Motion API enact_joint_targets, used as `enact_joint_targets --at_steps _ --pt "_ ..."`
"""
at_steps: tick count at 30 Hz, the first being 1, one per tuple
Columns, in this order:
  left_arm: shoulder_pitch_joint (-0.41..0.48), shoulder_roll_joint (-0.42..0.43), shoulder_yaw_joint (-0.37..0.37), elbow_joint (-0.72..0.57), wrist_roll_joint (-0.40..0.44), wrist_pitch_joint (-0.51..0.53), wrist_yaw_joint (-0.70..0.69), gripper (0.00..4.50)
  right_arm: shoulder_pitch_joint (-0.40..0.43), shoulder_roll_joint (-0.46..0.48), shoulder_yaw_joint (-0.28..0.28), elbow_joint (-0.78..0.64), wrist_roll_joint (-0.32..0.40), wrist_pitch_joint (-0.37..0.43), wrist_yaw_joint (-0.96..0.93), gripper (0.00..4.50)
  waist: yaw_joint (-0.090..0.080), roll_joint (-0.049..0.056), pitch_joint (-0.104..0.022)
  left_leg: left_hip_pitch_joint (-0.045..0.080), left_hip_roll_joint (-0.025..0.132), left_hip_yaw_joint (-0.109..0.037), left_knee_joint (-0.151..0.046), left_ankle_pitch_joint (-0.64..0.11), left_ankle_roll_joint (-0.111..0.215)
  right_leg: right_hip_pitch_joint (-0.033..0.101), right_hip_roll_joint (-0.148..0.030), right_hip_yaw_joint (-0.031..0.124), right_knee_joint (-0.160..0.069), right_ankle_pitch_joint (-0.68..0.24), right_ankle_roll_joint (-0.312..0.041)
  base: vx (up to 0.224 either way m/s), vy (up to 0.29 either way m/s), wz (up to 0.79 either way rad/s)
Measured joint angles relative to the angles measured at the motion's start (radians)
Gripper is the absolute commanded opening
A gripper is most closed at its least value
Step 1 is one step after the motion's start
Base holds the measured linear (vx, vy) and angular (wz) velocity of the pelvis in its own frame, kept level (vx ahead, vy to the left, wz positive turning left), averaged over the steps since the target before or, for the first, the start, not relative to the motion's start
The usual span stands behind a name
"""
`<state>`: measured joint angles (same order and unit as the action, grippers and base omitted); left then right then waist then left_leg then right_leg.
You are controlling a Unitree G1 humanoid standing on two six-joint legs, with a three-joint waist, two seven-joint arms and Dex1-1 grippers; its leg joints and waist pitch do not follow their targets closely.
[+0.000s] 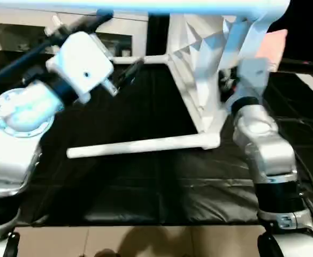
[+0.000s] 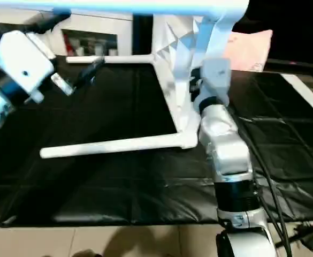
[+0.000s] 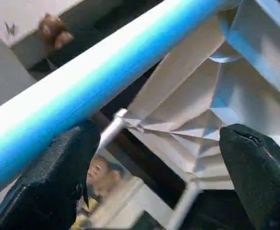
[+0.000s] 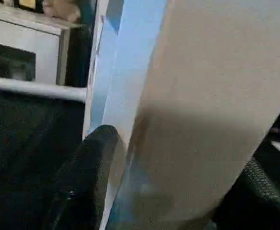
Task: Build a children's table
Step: Flip table
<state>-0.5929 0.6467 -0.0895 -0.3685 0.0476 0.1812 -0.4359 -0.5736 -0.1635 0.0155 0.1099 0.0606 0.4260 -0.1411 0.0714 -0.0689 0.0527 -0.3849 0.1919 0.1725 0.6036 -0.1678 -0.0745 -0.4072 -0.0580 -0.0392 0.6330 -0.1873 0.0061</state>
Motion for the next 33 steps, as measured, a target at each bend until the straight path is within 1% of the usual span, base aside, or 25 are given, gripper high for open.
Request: enact_joint_targets --at_steps 1,4,7,9,12,13,18,21,22,23,24,25,27,29,31,32,33 --pt "-0.017 0.002 -0.006 0.016 0.026 -0.022 0.009 4.5 0.0 0.007 -0.012 0.02 0.008 -0.029 0.01 2.91 -0.005 0.0 0.0 0.0 0.0 0.0 0.0 0.0 0.0 -0.001 0.0 0.0 0.0 0.001 -0.001 0.0 0.0 0.0" --pt "-0.057 0.02 -0.015 0.051 0.082 -0.07 0.036 4.5 0.0 0.012 -0.022 0.053 0.018 -0.083 0.035 2.91 -0.016 0.0 0.0 -0.001 0.0 0.0 0.0 0.0 0.0 -0.001 0.0 0.0 0.0 0.003 -0.005 0.0 0.0 0.0" --pt "-0.082 0.069 -0.009 0.098 0.137 -0.122 0.041 4.5 0.0 0.007 -0.04 0.086 0.031 -0.125 0.069 2.91 -0.019 0.0 0.0 0.0 0.0 0.0 0.0 0.0 0.0 -0.001 0.001 0.0 0.0 0.003 -0.006 0.0 0.0 0.0" --pt "-0.078 0.07 -0.001 0.108 0.143 -0.142 0.041 4.5 0.0 0.005 -0.045 0.098 0.035 -0.132 0.086 2.91 -0.017 0.0 0.0 0.0 0.0 0.0 0.0 0.0 0.0 -0.001 0.0 0.0 0.0 0.003 -0.007 0.0 0.0 0.0" --pt "-0.031 0.069 0.002 0.106 0.141 -0.156 0.034 4.5 0.007 0.008 -0.036 0.111 0.041 -0.13 0.103 2.91 -0.016 0.002 0.0 0.001 0.0 0.0 0.001 0.0 0.0 0.0 0.0 0.0 0.0 0.004 -0.007 0.0 0.0 0.0" --pt "-0.003 0.069 0.0 0.107 0.14 -0.16 0.027 4.5 0.011 0.011 -0.032 0.115 0.044 -0.13 0.107 2.91 -0.014 0.002 0.0 0.0 0.001 0.0 0.001 0.0 0.0 -0.001 0.0 0.0 0.0 0.004 -0.007 0.0 0.0 0.0" --pt "0.083 0.065 -0.004 0.112 0.12 -0.16 0.01 4.5 0.016 0.021 -0.026 0.133 0.045 -0.134 0.128 2.91 -0.007 0.002 0.0 0.0 0.001 0.0 0.002 0.0 0.0 -0.001 0.0 0.0 0.002 0.003 -0.007 0.0 0.0 0.0" --pt "0.146 0.065 -0.013 0.108 0.08 -0.191 -0.037 4.5 0.015 0.025 -0.026 0.141 0.045 -0.143 0.147 2.91 -0.004 -0.001 -0.001 0.0 0.0 0.0 0.003 0.0 0.0 -0.001 0.0 0.0 0.002 0.002 -0.005 0.0 0.0 0.0" --pt "0.169 0.053 -0.017 0.102 0.061 -0.21 -0.044 4.5 0.015 0.024 -0.026 0.148 0.044 -0.144 0.152 2.91 -0.003 -0.002 -0.001 0.0 0.0 0.0 0.003 0.0 0.0 -0.001 0.0 0.0 0.002 0.002 -0.005 0.0 0.0 0.0" --pt "0.177 0.042 -0.024 0.095 0.053 -0.224 -0.045 4.5 0.015 0.024 -0.026 0.155 0.043 -0.144 0.155 3.11 -0.003 -0.004 -0.001 0.0 0.001 0.0 0.003 0.0 0.0 -0.001 0.0 0.0 0.003 0.002 -0.005 0.0 0.0 0.0" --pt "0.178 0.032 -0.026 0.085 0.045 -0.235 -0.044 4.5 0.015 0.024 -0.024 0.165 0.043 -0.144 0.162 3.11 -0.003 -0.005 -0.001 0.0 0.001 0.0 0.003 0.0 0.0 -0.001 0.0 0.0 0.003 0.003 -0.005 0.0 0.0 0.0" --pt "0.178 0.022 -0.023 0.07 0.035 -0.249 -0.037 4.5 0.016 0.024 -0.018 0.178 0.043 -0.143 0.17 3.22 -0.004 -0.007 0.0 0.0 0.001 0.0 0.004 0.0 0.0 -0.001 0.0 0.0 0.003 0.003 -0.005 0.0 0.0 0.0" --pt "0.17 -0.021 -0.01 0.043 0.021 -0.282 -0.008 4.5 0.016 0.024 -0.015 0.198 0.043 -0.143 0.177 3.27 -0.005 -0.008 0.0 0.0 0.001 0.0 0.004 0.0 0.0 -0.001 0.0 0.0 0.004 0.003 -0.005 0.0 0.0 0.0" --pt "0.167 -0.033 -0.005 0.01 0.027 -0.32 0.018 4.5 0.015 0.024 -0.012 0.229 0.042 -0.145 0.183 3.48 -0.009 -0.01 -0.001 0.001 0.001 0.0 0.004 0.0 0.0 -0.001 0.0 -0.001 0.005 0.003 -0.005 0.0 0.0 0.0" --pt "0.164 -0.029 -0.004 0.005 0.058 -0.334 0.039 4.5 0.015 0.024 -0.012 0.252 0.042 -0.15 0.186 3.48 -0.011 -0.01 -0.001 0.001 0.001 0.0 0.004 0.0 0.0 -0.001 0.0 -0.001 0.005 0.002 -0.004 0.0 0.0 0.0" --pt "0.157 -0.023 0.003 0.012 0.106 -0.342 0.066 4.5 0.014 0.024 -0.012 0.274 0.04 -0.162 0.193 3.48 -0.013 -0.011 -0.001 0.001 0.001 0.0 0.004 0.0 0.0 -0.002 0.0 -0.001 0.006 0.002 -0.004 0.0 0.0 0.0" --pt "0.151 -0.018 0.011 0.02 0.129 -0.344 0.082 4.5 0.012 0.024 -0.012 0.288 0.038 -0.172 0.196 3.48 -0.013 -0.012 0.0 0.0 0.001 0.0 0.004 0.0 0.0 -0.002 0.0 0.0 0.007 0.002 -0.004 0.0 0.0 0.0"
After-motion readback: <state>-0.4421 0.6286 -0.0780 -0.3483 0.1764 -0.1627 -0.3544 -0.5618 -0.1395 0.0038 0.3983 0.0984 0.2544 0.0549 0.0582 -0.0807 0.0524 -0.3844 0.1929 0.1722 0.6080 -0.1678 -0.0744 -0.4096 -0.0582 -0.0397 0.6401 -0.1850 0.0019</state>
